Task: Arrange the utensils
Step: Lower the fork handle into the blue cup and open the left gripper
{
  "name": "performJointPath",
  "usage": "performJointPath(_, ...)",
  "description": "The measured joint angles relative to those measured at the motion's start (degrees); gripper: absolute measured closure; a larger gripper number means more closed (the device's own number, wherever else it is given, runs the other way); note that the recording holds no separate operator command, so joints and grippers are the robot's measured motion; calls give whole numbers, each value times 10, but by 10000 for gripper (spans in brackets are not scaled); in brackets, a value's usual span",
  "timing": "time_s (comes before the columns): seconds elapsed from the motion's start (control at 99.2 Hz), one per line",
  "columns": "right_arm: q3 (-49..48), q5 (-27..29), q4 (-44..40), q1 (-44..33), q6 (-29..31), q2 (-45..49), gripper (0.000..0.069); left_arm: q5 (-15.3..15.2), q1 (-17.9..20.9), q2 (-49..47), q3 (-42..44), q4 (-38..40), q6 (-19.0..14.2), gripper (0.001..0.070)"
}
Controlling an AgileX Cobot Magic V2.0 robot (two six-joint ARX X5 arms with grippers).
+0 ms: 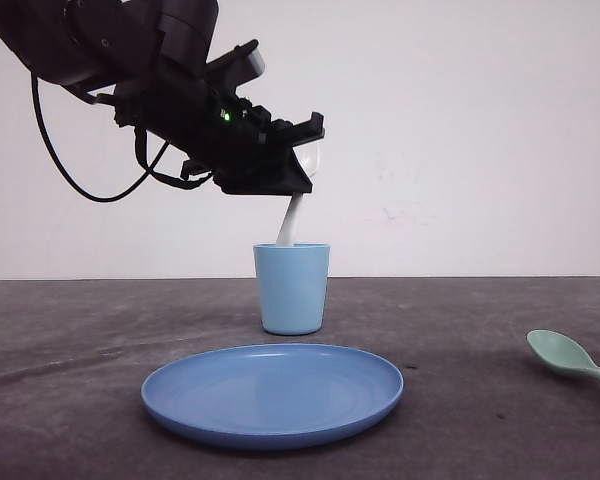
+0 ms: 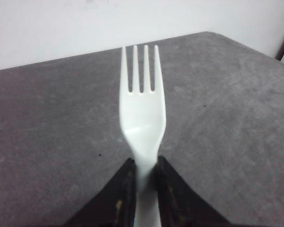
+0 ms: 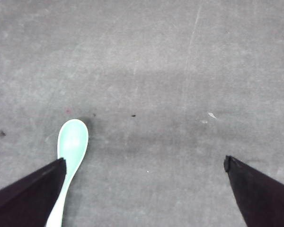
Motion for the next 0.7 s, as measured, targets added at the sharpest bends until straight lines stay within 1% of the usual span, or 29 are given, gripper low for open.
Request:
performJointPath(0.242,0,0,0,0,0,0,11,0,-1,28,0,5,1,672)
performJointPath(0.353,0,0,0,0,0,0,11,0,-4,37,0,-8,1,672)
performJointPath(0.615,0,0,0,0,0,0,11,0,-9,37,0,-20,14,671)
performJointPath(0.696,0,0,0,0,0,0,11,0,-9,37,0,-20,16,649)
